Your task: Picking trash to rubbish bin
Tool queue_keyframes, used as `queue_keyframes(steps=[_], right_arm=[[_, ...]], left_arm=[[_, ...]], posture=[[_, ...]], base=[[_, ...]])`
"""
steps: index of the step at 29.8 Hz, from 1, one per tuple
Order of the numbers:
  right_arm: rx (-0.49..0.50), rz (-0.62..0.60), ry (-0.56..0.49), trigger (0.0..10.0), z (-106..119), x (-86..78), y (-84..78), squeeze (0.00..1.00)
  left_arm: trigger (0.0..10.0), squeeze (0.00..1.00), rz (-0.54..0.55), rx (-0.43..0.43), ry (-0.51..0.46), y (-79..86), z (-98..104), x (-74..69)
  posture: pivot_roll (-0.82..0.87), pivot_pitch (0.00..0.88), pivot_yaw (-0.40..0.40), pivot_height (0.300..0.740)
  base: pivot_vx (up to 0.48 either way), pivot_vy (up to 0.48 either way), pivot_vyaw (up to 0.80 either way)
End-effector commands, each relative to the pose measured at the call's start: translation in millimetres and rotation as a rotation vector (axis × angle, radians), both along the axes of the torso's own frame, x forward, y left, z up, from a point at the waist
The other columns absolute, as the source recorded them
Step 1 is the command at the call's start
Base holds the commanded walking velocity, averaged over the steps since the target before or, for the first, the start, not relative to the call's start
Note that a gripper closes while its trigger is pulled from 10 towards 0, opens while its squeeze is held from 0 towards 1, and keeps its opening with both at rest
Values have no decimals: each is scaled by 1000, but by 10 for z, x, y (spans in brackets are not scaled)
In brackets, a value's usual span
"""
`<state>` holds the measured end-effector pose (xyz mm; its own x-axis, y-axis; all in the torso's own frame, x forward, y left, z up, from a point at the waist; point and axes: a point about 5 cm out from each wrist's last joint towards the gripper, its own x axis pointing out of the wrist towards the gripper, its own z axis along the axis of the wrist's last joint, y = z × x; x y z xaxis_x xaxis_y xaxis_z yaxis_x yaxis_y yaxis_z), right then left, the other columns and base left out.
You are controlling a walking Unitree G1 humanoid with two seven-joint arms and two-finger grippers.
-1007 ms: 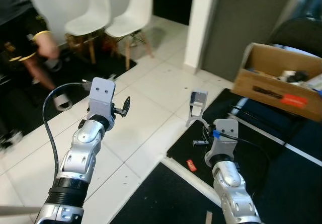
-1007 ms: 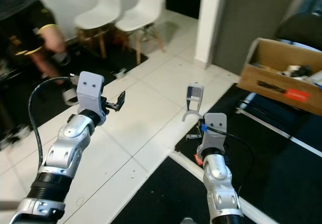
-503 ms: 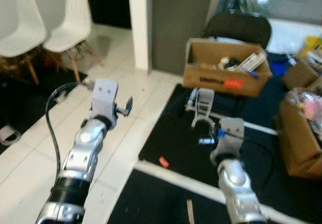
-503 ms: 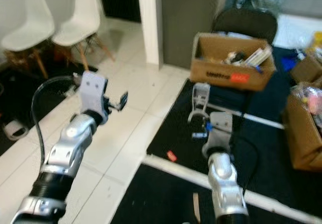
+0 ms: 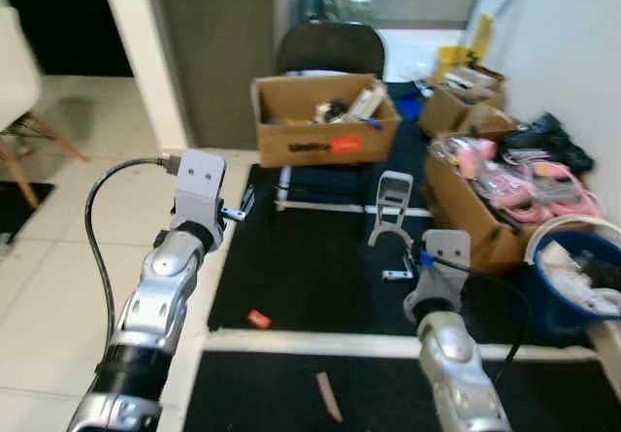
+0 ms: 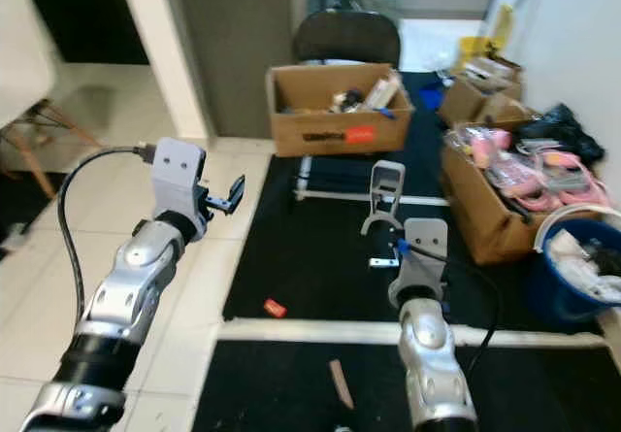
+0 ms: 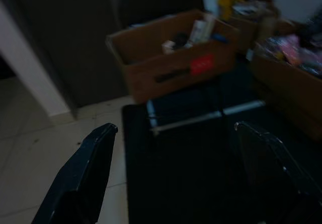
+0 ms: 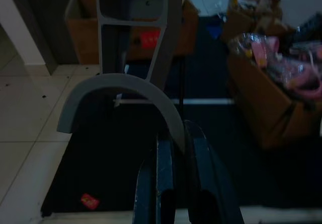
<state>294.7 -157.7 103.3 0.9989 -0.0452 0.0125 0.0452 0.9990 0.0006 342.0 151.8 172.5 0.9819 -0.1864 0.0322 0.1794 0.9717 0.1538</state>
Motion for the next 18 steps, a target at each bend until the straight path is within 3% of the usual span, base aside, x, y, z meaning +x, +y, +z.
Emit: queue_keyframes(steps=[1, 13, 18], right_arm=[[2, -5, 15, 10000, -24, -9, -11, 0], [-1, -8, 10, 10000, -12, -7, -38, 0], [-9, -4, 35, 10000, -54, -1, -38, 0]], left_arm=[[10000, 0, 11, 16, 17, 29, -48, -11], [10000, 0, 50, -62, 40, 80, -65, -8], [10000, 0, 81, -68, 45, 129, -98, -12]], posture=[[-17, 120, 73, 740], [-18, 122, 67, 740], [-15, 124, 63, 740]], base=[[0, 0, -800], [0, 0, -800], [0, 0, 0]])
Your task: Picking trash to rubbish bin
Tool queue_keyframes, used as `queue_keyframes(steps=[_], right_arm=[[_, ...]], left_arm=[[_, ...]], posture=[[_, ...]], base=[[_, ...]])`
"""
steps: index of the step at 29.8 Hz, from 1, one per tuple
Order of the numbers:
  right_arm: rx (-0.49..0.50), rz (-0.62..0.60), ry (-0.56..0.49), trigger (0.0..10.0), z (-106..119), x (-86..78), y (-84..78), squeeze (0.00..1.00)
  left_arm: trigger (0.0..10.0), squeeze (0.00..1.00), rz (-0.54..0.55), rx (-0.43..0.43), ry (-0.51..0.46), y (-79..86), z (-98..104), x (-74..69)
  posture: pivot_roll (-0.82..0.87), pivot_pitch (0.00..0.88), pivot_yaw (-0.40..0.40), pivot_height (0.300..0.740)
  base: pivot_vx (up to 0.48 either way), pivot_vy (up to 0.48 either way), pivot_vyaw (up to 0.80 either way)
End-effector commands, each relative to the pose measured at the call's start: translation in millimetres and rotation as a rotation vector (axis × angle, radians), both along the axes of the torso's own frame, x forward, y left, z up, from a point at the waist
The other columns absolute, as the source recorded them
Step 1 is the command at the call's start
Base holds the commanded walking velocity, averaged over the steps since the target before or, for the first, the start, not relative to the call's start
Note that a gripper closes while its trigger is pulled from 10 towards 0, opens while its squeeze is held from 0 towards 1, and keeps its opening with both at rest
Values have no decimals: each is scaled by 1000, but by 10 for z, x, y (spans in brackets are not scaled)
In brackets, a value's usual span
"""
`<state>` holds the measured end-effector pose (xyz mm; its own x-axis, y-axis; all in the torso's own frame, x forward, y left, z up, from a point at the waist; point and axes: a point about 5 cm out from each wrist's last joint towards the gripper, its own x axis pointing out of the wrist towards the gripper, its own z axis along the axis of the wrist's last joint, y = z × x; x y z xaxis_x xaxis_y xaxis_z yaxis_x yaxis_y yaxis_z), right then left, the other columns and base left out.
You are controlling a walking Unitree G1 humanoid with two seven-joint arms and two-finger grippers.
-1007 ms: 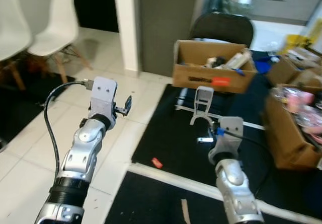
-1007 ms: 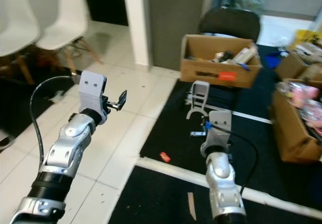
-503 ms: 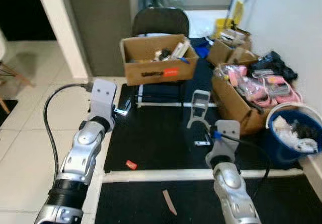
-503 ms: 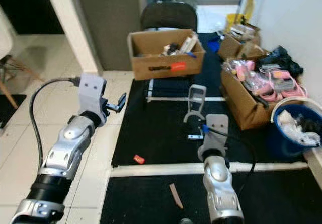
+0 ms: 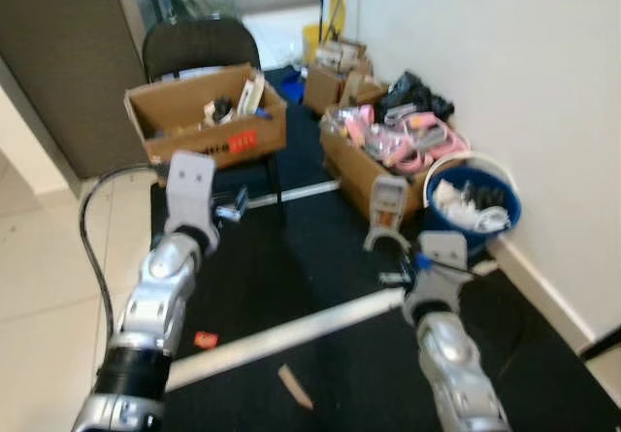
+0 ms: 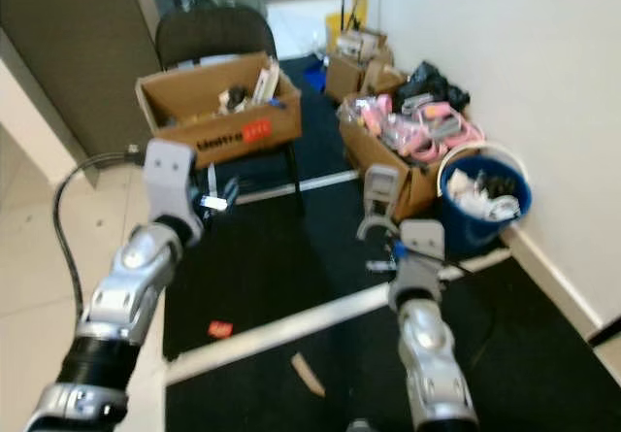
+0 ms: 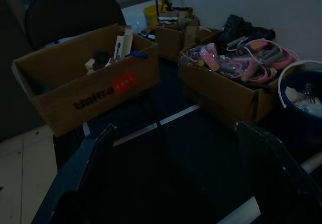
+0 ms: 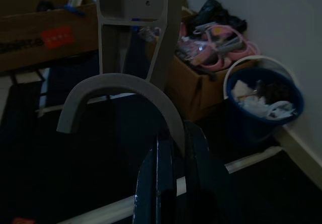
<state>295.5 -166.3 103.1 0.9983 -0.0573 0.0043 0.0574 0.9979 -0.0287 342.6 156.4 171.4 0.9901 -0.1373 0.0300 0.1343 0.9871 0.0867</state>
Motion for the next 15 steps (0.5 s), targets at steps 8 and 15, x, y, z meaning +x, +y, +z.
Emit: queue_keyframes(steps=[8, 15], right_arm=[[13, 10, 33, 10000, -63, 2, 47, 0], [4, 14, 39, 10000, -74, 16, 47, 0]], left_arm=[[10000, 0, 33, -24, 60, 94, -137, -33], [10000, 0, 47, -39, 81, 114, -171, -38]], posture=[[-16, 120, 58, 740], [-15, 106, 54, 740]], base=[[0, 0, 0], [0, 0, 0]])
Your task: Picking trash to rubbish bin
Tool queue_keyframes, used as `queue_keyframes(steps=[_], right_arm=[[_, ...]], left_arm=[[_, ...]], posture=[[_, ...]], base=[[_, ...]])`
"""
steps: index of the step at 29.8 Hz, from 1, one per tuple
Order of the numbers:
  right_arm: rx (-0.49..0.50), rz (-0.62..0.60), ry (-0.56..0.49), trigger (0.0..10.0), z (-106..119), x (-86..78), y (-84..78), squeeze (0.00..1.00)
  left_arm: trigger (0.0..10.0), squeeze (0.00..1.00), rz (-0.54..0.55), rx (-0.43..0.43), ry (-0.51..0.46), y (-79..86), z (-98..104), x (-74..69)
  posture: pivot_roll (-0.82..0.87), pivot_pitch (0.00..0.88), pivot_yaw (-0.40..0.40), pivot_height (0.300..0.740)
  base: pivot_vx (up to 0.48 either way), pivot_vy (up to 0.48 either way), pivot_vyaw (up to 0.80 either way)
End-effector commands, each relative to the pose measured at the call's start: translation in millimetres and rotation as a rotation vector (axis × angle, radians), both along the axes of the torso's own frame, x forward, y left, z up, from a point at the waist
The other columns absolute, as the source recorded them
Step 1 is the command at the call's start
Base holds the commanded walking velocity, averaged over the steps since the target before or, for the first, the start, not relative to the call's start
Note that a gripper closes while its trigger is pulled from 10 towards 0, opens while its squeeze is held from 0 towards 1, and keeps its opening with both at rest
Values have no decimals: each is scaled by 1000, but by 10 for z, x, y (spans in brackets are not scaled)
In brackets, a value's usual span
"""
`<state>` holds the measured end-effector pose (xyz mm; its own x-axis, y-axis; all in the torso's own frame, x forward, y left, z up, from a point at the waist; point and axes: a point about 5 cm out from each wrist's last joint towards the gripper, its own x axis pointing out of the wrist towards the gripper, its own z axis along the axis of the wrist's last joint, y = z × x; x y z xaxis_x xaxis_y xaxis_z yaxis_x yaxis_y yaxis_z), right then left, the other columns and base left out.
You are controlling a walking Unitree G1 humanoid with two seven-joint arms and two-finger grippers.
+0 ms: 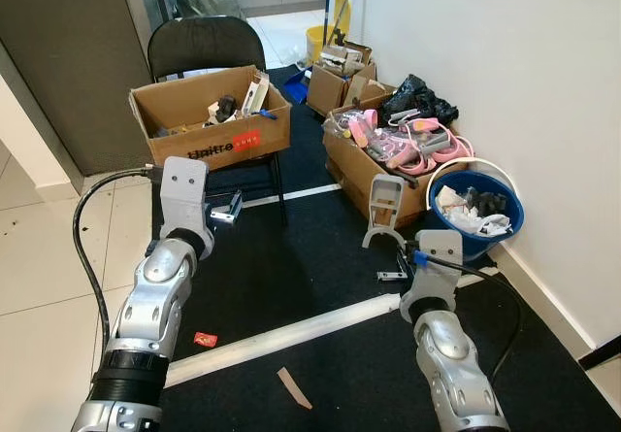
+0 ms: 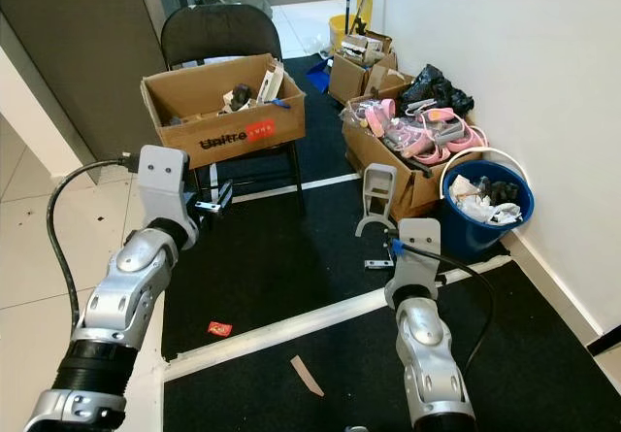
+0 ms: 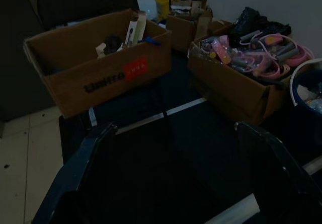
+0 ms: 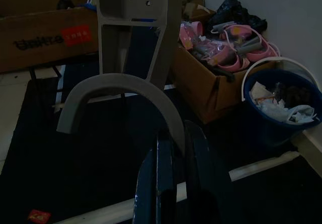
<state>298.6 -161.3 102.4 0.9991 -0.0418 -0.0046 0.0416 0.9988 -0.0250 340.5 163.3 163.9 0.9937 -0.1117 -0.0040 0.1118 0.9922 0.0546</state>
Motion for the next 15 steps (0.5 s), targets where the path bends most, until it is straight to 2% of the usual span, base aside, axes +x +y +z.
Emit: queue_keyframes(steps=[1, 15], right_arm=[[0, -1, 30, 10000, -67, -14, -3, 0], [-6, 16, 43, 10000, -110, -6, 31, 0]], left_arm=[[10000, 0, 21, -12, 43, 45, -96, -17], [10000, 0, 22, -1, 62, 61, -104, -25]], posture=[[-15, 106, 54, 740], [-10, 88, 50, 740]], base=[[0, 0, 0], [298, 0, 0]])
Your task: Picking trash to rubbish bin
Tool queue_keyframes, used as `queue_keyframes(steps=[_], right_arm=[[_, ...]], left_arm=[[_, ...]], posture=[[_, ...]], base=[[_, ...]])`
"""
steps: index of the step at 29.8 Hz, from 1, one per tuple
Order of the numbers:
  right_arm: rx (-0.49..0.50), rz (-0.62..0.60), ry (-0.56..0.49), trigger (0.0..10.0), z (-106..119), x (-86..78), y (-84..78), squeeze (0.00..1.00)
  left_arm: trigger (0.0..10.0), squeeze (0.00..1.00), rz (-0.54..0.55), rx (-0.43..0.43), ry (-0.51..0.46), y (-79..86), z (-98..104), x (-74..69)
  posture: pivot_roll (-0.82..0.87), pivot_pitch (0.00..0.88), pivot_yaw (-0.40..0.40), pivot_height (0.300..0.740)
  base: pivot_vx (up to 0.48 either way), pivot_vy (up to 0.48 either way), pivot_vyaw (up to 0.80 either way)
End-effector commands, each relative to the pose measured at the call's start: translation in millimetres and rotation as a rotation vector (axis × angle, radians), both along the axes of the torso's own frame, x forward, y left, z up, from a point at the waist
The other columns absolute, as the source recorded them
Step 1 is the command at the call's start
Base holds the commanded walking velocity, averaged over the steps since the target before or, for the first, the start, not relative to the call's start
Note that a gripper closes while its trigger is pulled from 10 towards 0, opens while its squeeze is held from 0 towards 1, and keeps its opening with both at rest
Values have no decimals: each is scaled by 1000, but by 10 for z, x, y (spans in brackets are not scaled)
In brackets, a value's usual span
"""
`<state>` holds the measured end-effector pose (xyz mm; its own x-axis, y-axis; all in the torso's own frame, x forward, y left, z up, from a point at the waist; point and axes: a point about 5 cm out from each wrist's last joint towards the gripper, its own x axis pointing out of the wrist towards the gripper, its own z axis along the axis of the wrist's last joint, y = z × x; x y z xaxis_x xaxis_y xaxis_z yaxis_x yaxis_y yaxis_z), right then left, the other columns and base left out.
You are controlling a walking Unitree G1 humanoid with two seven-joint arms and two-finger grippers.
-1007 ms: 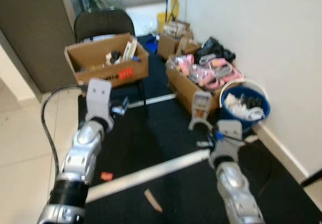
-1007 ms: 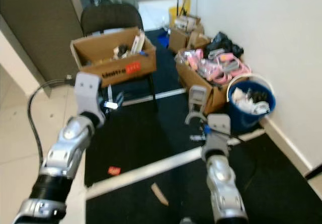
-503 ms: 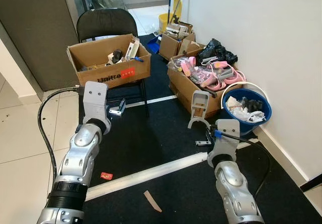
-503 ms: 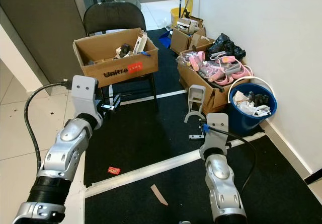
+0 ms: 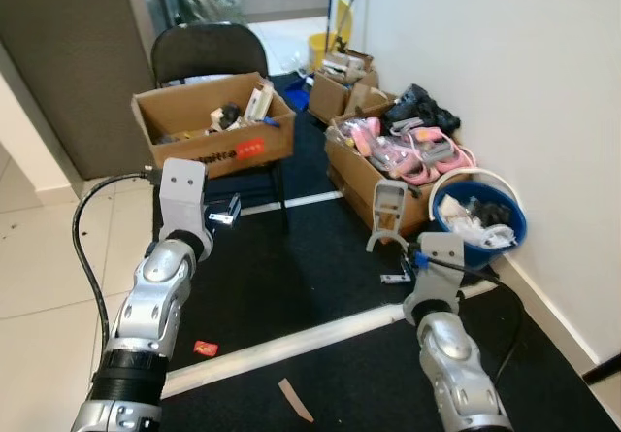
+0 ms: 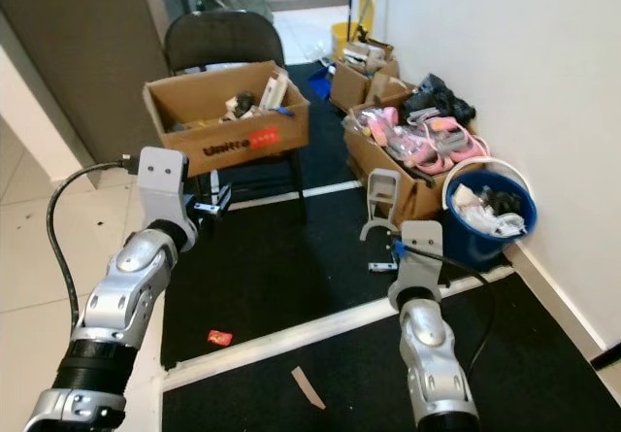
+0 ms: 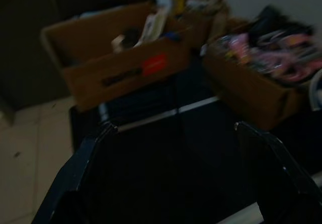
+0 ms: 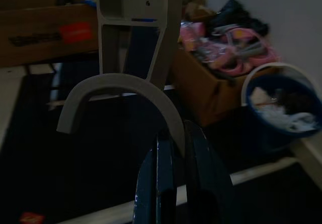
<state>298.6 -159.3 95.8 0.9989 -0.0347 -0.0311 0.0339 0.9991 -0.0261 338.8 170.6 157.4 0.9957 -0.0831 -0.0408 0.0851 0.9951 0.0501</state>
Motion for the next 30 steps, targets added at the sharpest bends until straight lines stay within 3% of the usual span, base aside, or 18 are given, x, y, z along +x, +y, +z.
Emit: queue_keyframes(steps=[1, 15, 24, 30], right_arm=[[-6, 10, 16, 10000, -45, -7, 13, 0], [8, 1, 32, 10000, -83, -26, -11, 0], [9, -16, 45, 10000, -116, -50, -34, 0], [1, -15, 50, 10000, -126, -59, -25, 0]], left_arm=[[10000, 0, -8, 0, 25, -12, -40, -10], [10000, 0, -19, 5, 32, -44, -46, -21], [10000, 0, -19, 7, 40, -30, -62, -45], [10000, 0, -15, 10, 42, -20, -63, -47]], posture=[[-10, 88, 50, 740], [-11, 97, 51, 740], [-8, 110, 54, 740], [-7, 117, 54, 740]], base=[[341, 0, 0], [354, 0, 0], [354, 0, -753], [352, 0, 0]])
